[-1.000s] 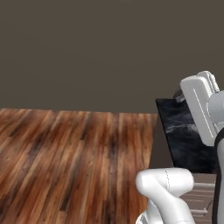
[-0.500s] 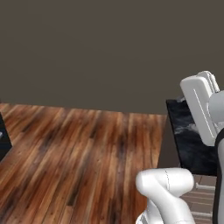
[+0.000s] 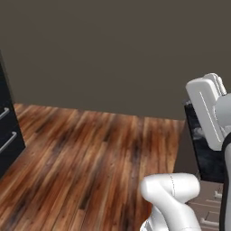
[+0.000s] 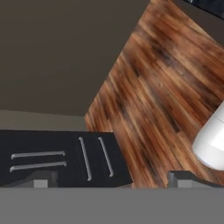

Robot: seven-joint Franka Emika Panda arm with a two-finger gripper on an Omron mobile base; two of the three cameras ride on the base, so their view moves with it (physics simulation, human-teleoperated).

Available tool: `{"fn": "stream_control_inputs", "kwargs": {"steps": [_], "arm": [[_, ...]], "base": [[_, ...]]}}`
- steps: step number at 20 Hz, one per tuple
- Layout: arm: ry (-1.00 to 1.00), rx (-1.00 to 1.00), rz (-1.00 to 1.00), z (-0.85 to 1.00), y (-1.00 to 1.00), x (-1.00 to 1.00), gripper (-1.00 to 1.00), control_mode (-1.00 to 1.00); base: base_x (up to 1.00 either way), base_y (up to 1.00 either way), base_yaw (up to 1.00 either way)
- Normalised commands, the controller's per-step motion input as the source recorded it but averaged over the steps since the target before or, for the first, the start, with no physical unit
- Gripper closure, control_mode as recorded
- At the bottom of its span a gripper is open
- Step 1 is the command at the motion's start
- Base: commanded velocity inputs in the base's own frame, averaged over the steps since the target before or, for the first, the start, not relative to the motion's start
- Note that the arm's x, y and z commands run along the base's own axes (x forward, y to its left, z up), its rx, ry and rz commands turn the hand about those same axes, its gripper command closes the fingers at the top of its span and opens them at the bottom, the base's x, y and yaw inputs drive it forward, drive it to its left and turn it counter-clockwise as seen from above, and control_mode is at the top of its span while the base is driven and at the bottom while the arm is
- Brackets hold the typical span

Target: Move the bowls from the cabinet to the plates on the dining table.

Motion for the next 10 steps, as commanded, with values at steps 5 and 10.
{"fn": "stream_control_inputs", "kwargs": {"steps": [5,10], "arm": [[0.0,0.0,0.0,0.0,0.0,0.0,-1.0,1.0],[0.0,0.0,0.0,0.0,0.0,0.0,-1.0,1.0]], "base": [[-0.05,0.4,0.15],[-0.05,0.4,0.15]]}}
